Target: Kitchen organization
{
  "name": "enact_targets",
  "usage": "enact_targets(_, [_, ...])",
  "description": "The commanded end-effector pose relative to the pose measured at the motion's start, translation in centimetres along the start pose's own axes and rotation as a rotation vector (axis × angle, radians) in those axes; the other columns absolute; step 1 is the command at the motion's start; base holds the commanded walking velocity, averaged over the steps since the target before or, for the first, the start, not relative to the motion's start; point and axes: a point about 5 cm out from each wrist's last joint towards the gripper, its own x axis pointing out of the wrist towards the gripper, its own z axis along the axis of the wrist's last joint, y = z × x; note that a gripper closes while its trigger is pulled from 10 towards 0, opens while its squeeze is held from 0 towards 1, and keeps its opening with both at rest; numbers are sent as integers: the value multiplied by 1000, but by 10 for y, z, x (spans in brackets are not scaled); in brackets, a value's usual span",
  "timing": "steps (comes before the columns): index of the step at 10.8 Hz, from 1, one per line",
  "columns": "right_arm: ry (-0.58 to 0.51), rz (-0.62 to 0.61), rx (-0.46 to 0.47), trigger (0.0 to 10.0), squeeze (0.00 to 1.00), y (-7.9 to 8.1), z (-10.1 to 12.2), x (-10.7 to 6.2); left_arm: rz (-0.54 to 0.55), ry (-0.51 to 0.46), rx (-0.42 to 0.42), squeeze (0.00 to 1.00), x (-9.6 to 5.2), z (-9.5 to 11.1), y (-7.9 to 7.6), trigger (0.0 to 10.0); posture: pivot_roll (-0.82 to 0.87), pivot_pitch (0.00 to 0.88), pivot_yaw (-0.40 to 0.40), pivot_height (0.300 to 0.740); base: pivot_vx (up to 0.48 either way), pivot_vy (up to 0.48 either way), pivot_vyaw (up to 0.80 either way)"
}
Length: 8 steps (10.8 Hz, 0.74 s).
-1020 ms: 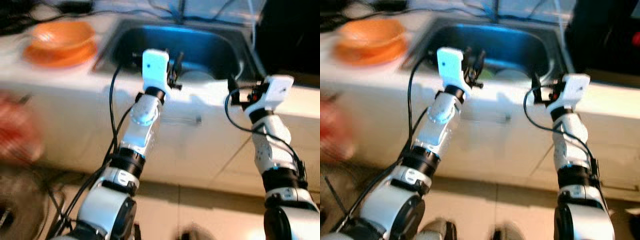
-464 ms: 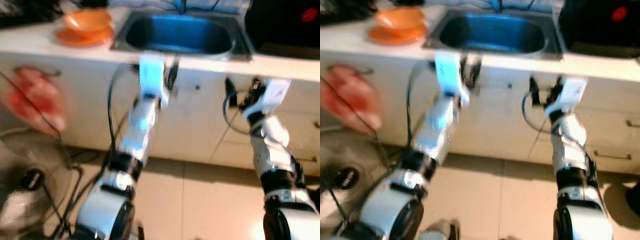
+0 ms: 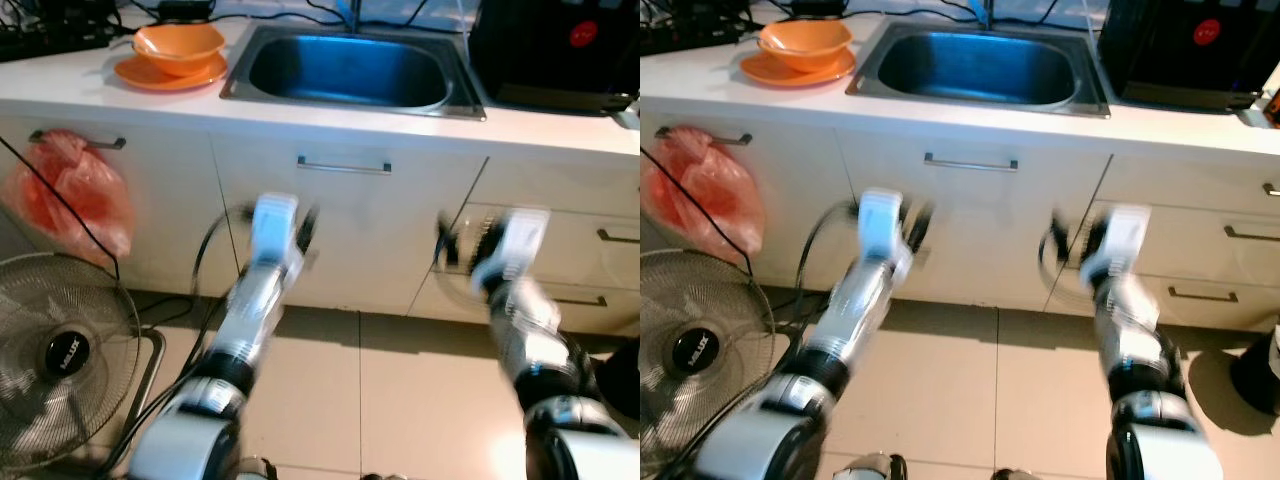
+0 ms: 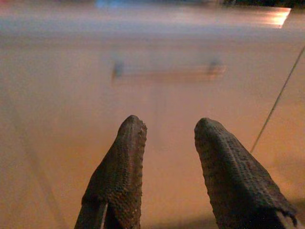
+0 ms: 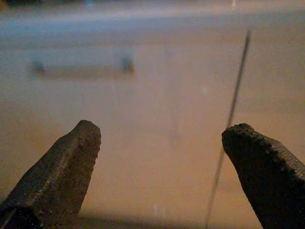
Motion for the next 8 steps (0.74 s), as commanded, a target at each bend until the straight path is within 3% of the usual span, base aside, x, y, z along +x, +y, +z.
enact_targets(1, [91, -14, 4, 10000, 0, -3, -23, -9, 33, 107, -13, 0, -12, -27, 12, 10000, 33, 74, -29, 740, 0, 0, 0])
enact_targets(4, [349, -47, 29, 10000, 0, -5, -84, -44, 157, 382, -1, 0, -64, -95, 47, 10000, 37, 70, -33, 740, 0, 0, 0])
enact_targets(5, [462, -65, 34, 10000, 0, -5, -107, -62, 190, 499, -4, 0, -88, -119, 52, 10000, 36, 73, -34, 740, 0, 0, 0])
enact_targets(6, [518, -80, 29, 10000, 0, -6, -118, -72, 199, 551, -5, 0, -99, -129, 53, 10000, 37, 80, -37, 740, 0, 0, 0])
enact_targets(7, [633, -109, 29, 10000, 0, -7, -140, -95, 220, 655, -13, 0, -122, -149, 54, 10000, 38, 93, -44, 740, 0, 0, 0])
enact_targets(8, [665, -111, 22, 10000, 0, -7, -146, -102, 227, 680, -19, 0, -129, -154, 54, 10000, 41, 97, -47, 740, 0, 0, 0])
